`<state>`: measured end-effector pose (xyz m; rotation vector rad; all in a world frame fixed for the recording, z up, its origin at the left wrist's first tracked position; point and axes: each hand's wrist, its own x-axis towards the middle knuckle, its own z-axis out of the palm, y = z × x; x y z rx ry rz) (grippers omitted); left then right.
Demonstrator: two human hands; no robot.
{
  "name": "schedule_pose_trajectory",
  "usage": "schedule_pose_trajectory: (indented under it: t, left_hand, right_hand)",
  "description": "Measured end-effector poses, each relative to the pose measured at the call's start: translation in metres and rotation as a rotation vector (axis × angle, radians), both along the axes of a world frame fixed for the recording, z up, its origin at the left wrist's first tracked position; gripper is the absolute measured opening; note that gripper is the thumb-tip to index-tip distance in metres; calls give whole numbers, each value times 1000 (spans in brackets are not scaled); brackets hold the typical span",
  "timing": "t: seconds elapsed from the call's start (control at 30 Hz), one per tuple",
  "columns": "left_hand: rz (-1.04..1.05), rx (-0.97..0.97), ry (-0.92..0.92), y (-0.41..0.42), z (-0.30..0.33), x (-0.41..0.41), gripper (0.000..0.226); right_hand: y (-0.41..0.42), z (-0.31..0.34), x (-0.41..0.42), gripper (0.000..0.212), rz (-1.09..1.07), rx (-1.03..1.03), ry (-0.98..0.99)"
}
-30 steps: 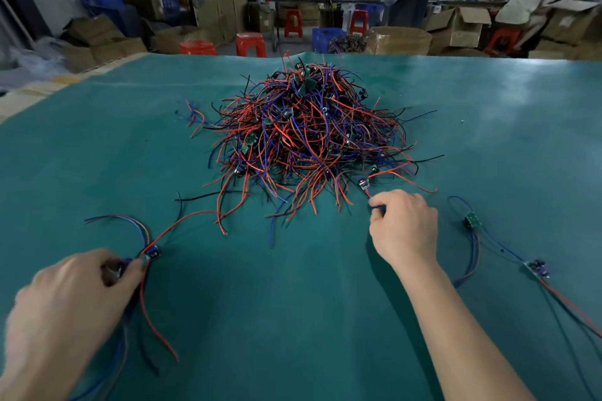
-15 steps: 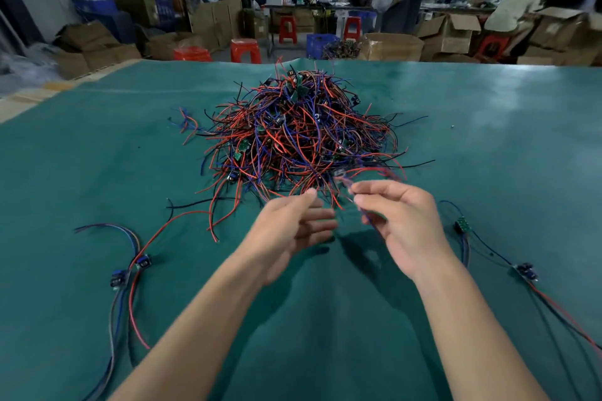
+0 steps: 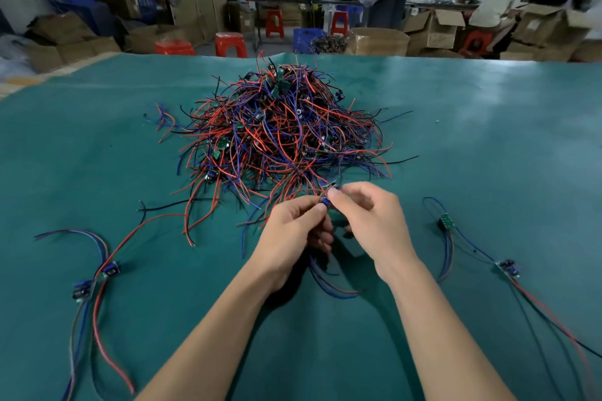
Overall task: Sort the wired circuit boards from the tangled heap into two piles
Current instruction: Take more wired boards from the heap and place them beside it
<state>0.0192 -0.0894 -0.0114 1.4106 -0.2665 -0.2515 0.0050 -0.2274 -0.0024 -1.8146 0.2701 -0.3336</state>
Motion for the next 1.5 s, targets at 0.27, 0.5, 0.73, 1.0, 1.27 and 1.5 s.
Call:
schedule_pose_trajectory:
  t: [0.27, 0.5, 0.73, 1.0, 1.27, 1.5]
  left_hand:
    - [-51, 79, 6, 2, 3, -2, 18]
    - [120, -29, 78, -6, 0, 3, 30]
    - [477, 655, -535, -4, -8, -5, 39]
    - [58, 218, -337, -7, -3, -7, 12]
    - [153, -140, 47, -3, -2, 5, 14]
    - [232, -121, -19, -3, -5, 3, 8]
  right_hand:
    - [1, 6, 4, 14, -13, 582, -84]
    - [-15, 14, 2, 21, -336, 749, -247]
    - [-22, 25, -6, 13, -179, 728, -334]
    - [-1, 7, -1, 13, -110, 103, -320]
    - [-4, 5, 0, 13, -195, 253, -244]
    - [9, 6, -6, 10, -9, -11, -178]
